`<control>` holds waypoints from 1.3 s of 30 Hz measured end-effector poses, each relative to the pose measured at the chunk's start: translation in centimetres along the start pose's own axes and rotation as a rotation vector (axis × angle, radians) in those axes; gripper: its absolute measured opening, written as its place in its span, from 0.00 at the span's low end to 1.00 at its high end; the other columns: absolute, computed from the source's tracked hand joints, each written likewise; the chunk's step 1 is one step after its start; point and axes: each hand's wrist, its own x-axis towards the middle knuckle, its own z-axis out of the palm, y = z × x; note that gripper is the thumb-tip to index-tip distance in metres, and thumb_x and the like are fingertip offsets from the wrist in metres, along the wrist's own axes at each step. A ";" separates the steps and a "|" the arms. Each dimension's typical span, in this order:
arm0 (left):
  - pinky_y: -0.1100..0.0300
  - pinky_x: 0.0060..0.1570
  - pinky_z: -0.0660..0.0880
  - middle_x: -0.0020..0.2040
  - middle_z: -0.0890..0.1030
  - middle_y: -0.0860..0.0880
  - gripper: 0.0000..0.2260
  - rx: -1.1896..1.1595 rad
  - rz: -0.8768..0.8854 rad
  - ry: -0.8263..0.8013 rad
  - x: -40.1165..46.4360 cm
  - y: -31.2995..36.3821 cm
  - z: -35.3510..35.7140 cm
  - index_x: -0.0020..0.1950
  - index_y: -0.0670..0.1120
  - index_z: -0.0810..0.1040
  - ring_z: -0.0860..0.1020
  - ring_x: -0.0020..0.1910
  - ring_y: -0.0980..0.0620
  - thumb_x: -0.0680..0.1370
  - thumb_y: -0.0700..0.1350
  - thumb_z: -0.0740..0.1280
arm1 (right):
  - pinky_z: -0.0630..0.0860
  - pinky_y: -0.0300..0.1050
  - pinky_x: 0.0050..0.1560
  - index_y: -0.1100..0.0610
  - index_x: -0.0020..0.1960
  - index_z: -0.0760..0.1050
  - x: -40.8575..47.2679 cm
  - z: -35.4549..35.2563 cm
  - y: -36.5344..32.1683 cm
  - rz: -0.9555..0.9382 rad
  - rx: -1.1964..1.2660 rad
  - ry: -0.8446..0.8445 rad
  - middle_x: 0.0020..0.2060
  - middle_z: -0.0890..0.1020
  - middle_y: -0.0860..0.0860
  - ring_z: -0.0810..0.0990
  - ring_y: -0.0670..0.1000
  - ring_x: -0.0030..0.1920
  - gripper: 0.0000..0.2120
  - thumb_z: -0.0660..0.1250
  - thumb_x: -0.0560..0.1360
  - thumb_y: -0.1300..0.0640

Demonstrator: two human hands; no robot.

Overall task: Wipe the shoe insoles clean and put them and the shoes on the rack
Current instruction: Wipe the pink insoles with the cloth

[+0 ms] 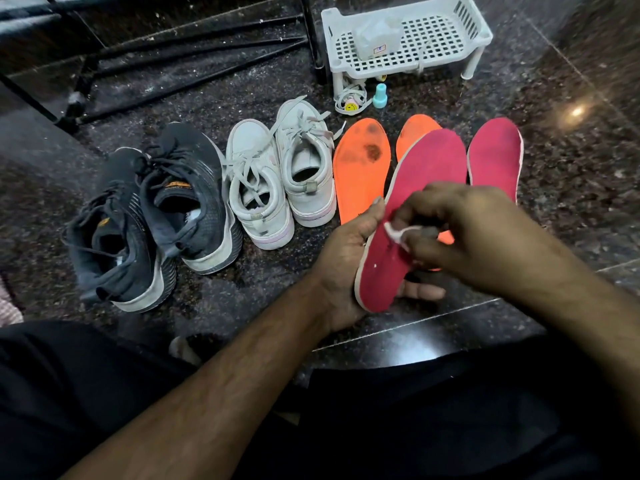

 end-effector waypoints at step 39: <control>0.49 0.32 0.82 0.44 0.85 0.45 0.24 0.019 0.017 -0.008 0.0 0.2 -0.3 0.54 0.43 0.81 0.84 0.38 0.49 0.80 0.60 0.55 | 0.73 0.33 0.38 0.50 0.44 0.81 -0.3 0.5 -1.1 0.073 0.155 -0.011 0.33 0.83 0.43 0.80 0.41 0.36 0.02 0.70 0.72 0.56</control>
